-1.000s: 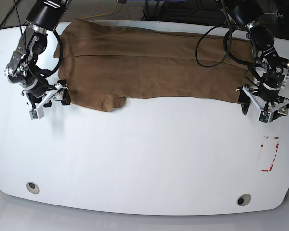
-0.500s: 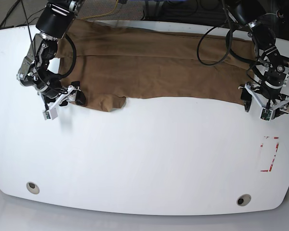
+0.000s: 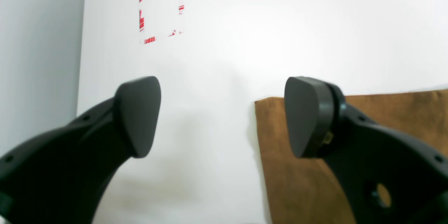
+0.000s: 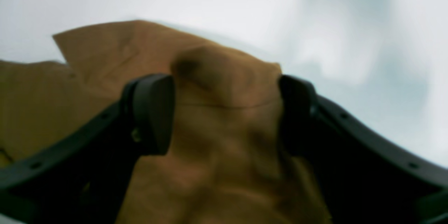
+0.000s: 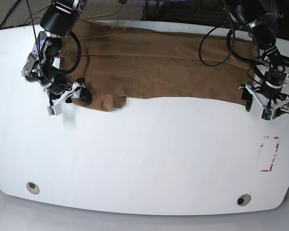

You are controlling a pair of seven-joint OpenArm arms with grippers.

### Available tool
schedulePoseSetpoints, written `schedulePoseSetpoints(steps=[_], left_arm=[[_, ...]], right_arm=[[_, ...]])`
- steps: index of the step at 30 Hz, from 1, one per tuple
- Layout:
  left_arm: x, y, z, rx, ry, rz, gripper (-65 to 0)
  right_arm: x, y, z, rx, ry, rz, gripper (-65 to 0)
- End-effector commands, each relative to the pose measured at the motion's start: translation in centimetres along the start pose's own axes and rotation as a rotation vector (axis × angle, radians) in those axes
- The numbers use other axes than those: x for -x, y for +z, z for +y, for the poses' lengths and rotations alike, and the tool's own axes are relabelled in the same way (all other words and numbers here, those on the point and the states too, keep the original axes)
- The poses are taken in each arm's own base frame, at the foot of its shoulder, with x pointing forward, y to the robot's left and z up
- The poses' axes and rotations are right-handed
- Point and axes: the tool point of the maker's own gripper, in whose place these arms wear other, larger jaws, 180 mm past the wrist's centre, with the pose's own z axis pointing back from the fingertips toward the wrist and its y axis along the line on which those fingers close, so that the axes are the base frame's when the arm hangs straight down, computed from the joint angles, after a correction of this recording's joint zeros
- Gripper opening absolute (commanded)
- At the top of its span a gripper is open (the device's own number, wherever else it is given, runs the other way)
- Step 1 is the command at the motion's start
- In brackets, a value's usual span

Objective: Layout the t-shirt on the table in an organized manner, then fold the t-shirt properly
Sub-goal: 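Move both grippers to the shirt's opposite edge and grasp it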

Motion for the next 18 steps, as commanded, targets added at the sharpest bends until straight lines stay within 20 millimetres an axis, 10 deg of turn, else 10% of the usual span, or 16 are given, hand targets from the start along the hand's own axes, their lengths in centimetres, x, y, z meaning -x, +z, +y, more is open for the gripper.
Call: schedulePoseSetpoints(steps=[1,9,18], left_arm=[[-0.9,-0.3,0.4,-0.003,0.006,-0.032,-12.6],[1.5,-1.6,-0.1,0.036,0.026,0.03,-12.6],[2.5,-3.2,-0.8,0.075,0.068,0.064,-12.7]], right_arm=[[-0.4,0.3,-0.2,0.008,0.021,0.002,-32.0],[-0.1,0.4,-0.4,0.014,0.022,0.011,-62.2],[0.6,0.5,-0.4,0.014,0.017,0.021,-62.7]])
